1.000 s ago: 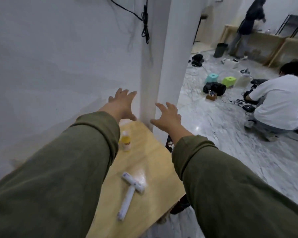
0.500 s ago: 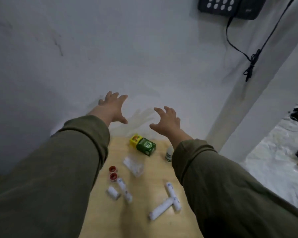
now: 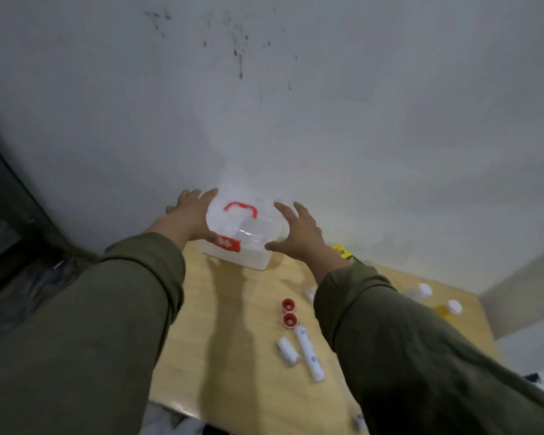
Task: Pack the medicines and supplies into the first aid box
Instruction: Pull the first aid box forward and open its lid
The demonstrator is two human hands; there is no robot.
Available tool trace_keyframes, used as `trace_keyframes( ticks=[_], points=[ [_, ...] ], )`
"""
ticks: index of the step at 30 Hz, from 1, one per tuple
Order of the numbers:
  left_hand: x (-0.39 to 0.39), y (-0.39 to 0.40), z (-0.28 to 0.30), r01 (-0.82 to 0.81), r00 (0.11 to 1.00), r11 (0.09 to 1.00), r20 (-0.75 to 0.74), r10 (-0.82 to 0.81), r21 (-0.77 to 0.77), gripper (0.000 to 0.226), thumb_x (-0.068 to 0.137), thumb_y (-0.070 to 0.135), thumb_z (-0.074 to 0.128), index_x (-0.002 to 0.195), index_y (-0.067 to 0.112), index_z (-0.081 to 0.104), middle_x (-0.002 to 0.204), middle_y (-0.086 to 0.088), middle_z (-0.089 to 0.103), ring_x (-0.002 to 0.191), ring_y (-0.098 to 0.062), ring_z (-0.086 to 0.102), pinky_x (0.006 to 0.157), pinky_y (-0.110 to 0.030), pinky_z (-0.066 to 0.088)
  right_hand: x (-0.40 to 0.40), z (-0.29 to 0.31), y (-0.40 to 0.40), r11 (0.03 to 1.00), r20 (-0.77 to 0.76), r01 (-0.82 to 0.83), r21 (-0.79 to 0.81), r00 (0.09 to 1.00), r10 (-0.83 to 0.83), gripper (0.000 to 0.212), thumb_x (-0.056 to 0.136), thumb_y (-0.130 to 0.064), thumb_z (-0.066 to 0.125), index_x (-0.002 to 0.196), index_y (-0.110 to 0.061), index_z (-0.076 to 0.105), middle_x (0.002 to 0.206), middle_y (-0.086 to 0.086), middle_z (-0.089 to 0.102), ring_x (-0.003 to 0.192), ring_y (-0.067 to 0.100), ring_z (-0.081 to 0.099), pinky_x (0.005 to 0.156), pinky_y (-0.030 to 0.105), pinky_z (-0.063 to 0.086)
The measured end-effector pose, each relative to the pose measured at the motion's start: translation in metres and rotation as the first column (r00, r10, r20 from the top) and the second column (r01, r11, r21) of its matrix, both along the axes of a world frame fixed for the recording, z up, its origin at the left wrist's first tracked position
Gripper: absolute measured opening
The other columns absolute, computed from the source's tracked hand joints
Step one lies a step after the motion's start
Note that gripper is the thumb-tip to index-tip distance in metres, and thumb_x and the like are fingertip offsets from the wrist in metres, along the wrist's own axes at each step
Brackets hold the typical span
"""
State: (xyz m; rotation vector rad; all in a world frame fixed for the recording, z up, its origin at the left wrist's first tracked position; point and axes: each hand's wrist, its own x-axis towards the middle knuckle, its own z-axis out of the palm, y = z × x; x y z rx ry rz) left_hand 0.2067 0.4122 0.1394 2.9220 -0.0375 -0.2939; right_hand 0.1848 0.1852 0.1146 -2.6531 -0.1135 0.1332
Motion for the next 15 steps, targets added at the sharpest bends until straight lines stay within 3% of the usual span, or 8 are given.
trace_keyframes(
  ticks=[3,7,15],
  points=[
    [0.019,0.014,-0.029,0.026,1.000,0.998,-0.017,-0.027,-0.064,0.126,0.054,0.046,0.086,0.148,0.034,0.002,0.157,-0.009,0.014,0.143,-0.034,0.014,0.112,-0.055,0.026,0.016,-0.024,0.025,0.999,-0.049,0.022,0.026,0.999,-0.020,0.102,0.067,-0.042,0.080,0.144,-0.042,0.013,0.158,0.003,-0.004,0.140,0.039,0.020,0.111,0.056,0.027],
    [0.039,0.027,-0.062,0.006,0.995,0.985,-0.101,-0.023,-0.172,0.126,0.060,0.033,0.087,0.147,0.040,-0.005,0.159,-0.006,-0.002,0.146,-0.033,0.003,0.115,-0.054,0.021,0.032,-0.053,0.047,0.996,-0.074,0.080,0.025,0.994,-0.078,0.109,0.064,-0.043,0.082,0.143,-0.044,0.008,0.157,0.001,-0.016,0.143,0.041,0.012,0.112,0.058,0.026],
    [0.057,0.035,-0.096,0.026,0.988,0.943,-0.135,-0.075,-0.332,0.122,0.064,0.021,0.084,0.143,0.046,-0.005,0.158,0.004,-0.006,0.144,-0.035,0.014,0.112,-0.054,0.028,0.039,-0.080,0.061,0.996,0.009,0.085,-0.017,0.996,-0.084,0.106,0.068,-0.042,0.079,0.146,-0.036,0.007,0.157,0.003,-0.016,0.144,0.036,0.007,0.116,0.051,0.021]
  ],
)
